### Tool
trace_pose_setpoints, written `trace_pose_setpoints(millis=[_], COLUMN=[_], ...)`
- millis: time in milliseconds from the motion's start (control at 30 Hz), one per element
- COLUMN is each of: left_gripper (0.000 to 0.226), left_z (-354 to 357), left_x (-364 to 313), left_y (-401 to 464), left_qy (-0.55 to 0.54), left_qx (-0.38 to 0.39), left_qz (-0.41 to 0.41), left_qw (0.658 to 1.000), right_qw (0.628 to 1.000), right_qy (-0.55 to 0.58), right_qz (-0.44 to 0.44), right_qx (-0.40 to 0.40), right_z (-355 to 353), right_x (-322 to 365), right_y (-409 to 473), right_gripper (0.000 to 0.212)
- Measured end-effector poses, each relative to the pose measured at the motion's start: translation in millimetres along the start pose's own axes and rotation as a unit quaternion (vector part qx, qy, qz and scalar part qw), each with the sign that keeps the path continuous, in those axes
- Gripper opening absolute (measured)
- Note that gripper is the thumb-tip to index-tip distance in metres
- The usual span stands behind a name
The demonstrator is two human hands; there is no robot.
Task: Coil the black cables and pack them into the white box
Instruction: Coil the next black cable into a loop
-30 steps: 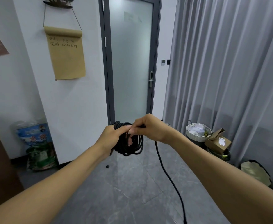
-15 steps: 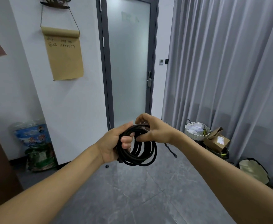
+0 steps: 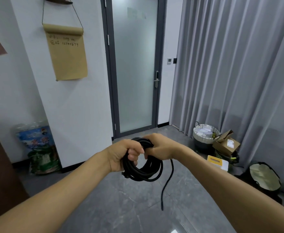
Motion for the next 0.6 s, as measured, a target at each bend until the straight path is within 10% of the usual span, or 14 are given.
trace_pose_setpoints(millis=[300,600], left_gripper=[0.007,0.038], left_z=[-22.3,-21.0], left_x=[-0.3,5.8], left_y=[12.3,10.5], left_qy=[0.156,0.146], left_qx=[-0.206,-0.234], left_qz=[0.077,0.103], left_qw=[0.963,0.956], right_qw=[0.991,0.975], right_qy=[-0.060,0.004], right_qz=[0.064,0.122], right_qx=[-0.101,-0.187], right_z=[0.8,-4.4], right_x=[-16.6,-25.6], right_y=[3.9,8.6], right_gripper=[0.013,0.017])
Point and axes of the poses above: each hand's wrist, its own y-axis towards the middle knuckle, its own z-axis out of the palm, x = y × z, the point moved 6 cm from there along y, towards the middle knuckle, and after that the axes turned 11 degrees about -x, right-handed, at the moved point
